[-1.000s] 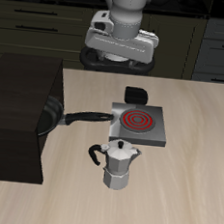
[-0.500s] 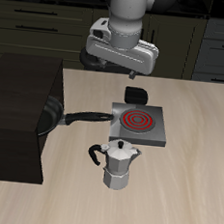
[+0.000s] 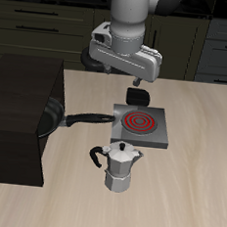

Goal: Place the frypan on top of the shelf

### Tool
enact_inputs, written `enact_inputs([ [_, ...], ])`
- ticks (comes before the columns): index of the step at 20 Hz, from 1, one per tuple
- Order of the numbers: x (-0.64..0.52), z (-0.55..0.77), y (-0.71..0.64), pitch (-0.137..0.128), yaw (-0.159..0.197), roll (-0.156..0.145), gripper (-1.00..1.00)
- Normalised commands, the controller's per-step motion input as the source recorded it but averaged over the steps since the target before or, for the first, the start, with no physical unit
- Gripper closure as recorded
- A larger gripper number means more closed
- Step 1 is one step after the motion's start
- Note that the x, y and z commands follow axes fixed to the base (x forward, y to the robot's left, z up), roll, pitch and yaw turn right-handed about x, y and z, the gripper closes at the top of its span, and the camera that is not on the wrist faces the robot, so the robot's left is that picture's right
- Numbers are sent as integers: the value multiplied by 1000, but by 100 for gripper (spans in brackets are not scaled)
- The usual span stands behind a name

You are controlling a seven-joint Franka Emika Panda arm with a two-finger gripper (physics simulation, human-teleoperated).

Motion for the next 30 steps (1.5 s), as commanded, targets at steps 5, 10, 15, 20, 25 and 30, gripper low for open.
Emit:
enact_inputs([
  [5, 158, -25, -58, 0, -115, 3, -100],
  [10, 155, 7, -119, -22, -87, 4, -100],
  [15, 140, -35, -118, -6, -64, -11, -100],
  [20, 139, -55, -120, -5, -76, -2, -100],
  [25, 133, -144, -122, 10, -69, -25, -100],
  [30, 89, -196, -112, 9, -54, -25, -100],
])
